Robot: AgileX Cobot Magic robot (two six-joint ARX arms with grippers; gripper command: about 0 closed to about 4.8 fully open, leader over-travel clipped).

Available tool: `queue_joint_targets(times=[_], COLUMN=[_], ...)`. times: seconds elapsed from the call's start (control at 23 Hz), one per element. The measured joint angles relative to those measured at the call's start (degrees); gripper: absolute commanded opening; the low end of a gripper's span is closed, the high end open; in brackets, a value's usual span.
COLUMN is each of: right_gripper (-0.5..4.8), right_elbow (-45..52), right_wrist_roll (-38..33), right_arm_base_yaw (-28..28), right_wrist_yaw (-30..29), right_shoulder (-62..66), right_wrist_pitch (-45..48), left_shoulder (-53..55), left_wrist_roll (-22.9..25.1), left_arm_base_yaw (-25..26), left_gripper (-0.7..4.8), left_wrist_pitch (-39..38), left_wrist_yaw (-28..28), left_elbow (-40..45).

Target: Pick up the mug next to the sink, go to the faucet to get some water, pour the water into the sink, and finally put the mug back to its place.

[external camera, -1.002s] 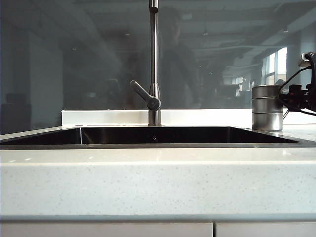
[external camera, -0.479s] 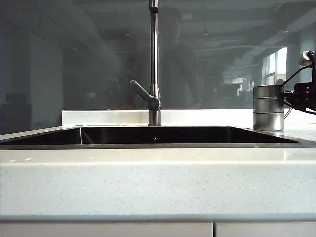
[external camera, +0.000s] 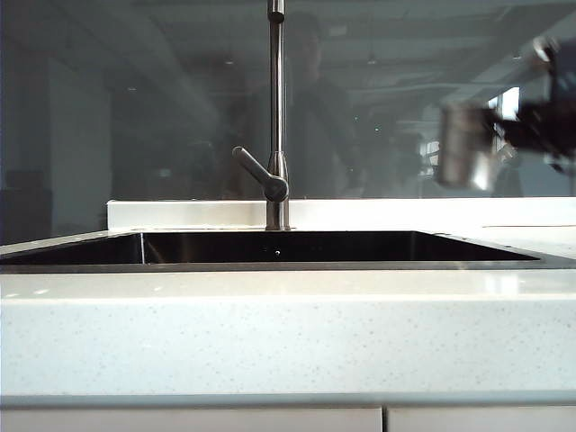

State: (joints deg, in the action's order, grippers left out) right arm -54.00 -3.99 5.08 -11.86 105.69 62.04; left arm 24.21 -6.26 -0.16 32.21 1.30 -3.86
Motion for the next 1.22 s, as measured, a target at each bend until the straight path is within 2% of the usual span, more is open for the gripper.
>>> queue_joint_targets(times=[0.13, 0.17, 0.26, 0.35, 0.39, 0.44, 0.48, 0.52, 0.61, 0.74, 0.91, 0.96, 1.0, 1.09, 1.13, 1.22], right_gripper=[-0.08, -0.08, -0.08, -0.08, -0.08, -0.08, -0.08, -0.08, -0.08, -0.08, -0.08, -0.08, -0.08, -0.08, -0.08, -0.08], right_elbow=[-5.4, -9.35, -15.1, -20.9, -22.43, -26.16, -27.67, -30.67, -33.18, -34.23, -34.93, -34.93, -34.91, -34.93, -34.93, -34.93], right_wrist_roll=[-0.13, -0.15, -0.11, 0.94, 1.14, 1.49, 1.51, 1.51, 1.55, 1.46, 1.18, 0.55, 0.26, -0.07, -0.09, -0.09], right_arm_base_yaw=[-6.6, -10.29, -15.82, -21.16, -22.47, -24.81, -25.66, -27.17, -28.35, -28.44, -28.48, -28.48, -28.48, -28.55, -28.55, -28.55], right_wrist_yaw=[0.17, 0.33, 1.86, 6.34, 6.95, 8.22, 8.96, 11.08, 14.29, 15.3, 14.58, 13.68, 13.44, 13.27, 13.29, 13.29], right_shoulder=[-4.15, -4.22, -3.54, -2.8, -2.56, -1.68, -1.2, 0.07, 1.51, 1.75, 1.68, 1.68, 1.68, 1.57, 1.36, 0.87], right_wrist_pitch=[-12.7, -20.5, -30.25, -35.63, -36.2, -37.9, -38.42, -40.04, -41.97, -42.82, -42.47, -42.49, -42.6, -42.4, -42.4, -42.01], left_shoulder=[6.47, 12.72, 23.02, 34.16, 39.04, 46.93, 49.9, 57.61, 67.93, 78.58, 93.33, 97.85, 100.43, 106.55, 110.4, 113.81], left_wrist_roll=[0.0, -0.07, -1.31, -2.38, -2.78, -3.65, -3.91, -4.63, -5.79, -7.5, -8.92, -11.13, -12.96, -18.16, -22.23, -27.28], left_arm_base_yaw=[0.0, 0.0, 0.0, 0.0, 0.0, 0.0, 0.0, -0.02, -0.02, -0.02, -0.09, -0.09, -0.04, -0.07, -0.37, -1.11], left_gripper=[-0.06, -0.06, -0.06, -0.06, -0.06, -0.06, -0.06, -0.06, -0.06, -0.06, 0.03, 0.31, 1.12, 2.09, 2.24, 2.66], left_wrist_pitch=[3.61, 7.98, 19.26, 32.39, 36.13, 40.54, 41.46, 44.0, 45.68, 46.69, 46.49, 45.72, 44.94, 43.52, 42.45, 40.48], left_wrist_yaw=[0.0, 0.02, 0.02, 0.28, 1.33, 4.46, 6.01, 10.4, 15.34, 18.97, 29.42, 31.93, 33.88, 38.73, 40.94, 43.45], left_elbow=[-0.15, -0.15, -0.17, -1.62, -3.3, -6.75, -8.31, -12.96, -20.96, -32.06, -50.73, -57.75, -61.79, -71.65, -78.75, -86.53])
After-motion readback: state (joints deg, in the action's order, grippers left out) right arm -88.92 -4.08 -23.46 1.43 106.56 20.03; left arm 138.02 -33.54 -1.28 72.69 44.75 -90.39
